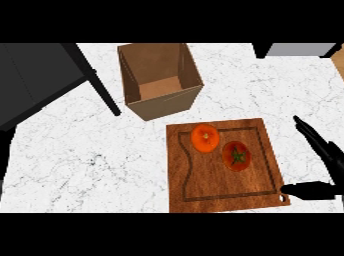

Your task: Pick the tomato from the cutting board and place it in the cardboard box

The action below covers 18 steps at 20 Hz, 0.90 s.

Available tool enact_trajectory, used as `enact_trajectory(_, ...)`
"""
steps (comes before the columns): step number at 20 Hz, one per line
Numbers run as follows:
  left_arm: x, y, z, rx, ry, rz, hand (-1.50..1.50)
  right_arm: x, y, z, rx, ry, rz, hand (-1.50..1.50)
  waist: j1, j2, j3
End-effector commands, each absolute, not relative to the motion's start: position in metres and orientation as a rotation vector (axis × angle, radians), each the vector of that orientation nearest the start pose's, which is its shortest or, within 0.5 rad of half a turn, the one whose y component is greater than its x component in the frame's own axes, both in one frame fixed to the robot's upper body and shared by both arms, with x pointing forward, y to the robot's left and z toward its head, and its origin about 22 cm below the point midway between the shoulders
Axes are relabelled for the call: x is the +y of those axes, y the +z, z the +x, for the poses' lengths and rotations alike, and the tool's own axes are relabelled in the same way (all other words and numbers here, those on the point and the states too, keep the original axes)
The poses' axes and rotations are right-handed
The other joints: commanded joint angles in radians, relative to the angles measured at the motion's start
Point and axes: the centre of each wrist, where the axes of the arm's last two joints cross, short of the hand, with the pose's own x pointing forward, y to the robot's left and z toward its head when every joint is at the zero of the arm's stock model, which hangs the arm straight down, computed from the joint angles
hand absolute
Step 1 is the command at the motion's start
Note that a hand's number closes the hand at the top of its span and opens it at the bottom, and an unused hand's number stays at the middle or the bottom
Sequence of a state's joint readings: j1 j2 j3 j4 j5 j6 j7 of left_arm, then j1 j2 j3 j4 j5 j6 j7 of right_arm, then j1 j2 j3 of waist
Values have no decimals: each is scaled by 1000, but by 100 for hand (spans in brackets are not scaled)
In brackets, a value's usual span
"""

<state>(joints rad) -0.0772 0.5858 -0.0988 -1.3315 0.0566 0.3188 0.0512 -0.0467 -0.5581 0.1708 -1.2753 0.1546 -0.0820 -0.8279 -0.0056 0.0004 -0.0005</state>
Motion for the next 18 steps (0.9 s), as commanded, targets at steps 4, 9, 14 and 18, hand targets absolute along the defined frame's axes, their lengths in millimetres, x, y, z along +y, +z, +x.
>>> enact_trajectory(4,346,11,253,-1366,-223,640,0,-339,29,254,-1786,1237,-467,-150,8,-5,-2)
enact_trajectory(9,357,29,266,-1365,-219,653,0,-316,66,275,-1564,1410,-528,-150,13,-2,-1)
enact_trajectory(14,353,23,268,-1366,-227,642,0,-276,68,287,-1440,1481,-466,-150,12,0,0)
enact_trajectory(18,357,19,264,-1365,-211,651,0,-246,63,276,-1362,1516,-526,-150,9,-1,0)
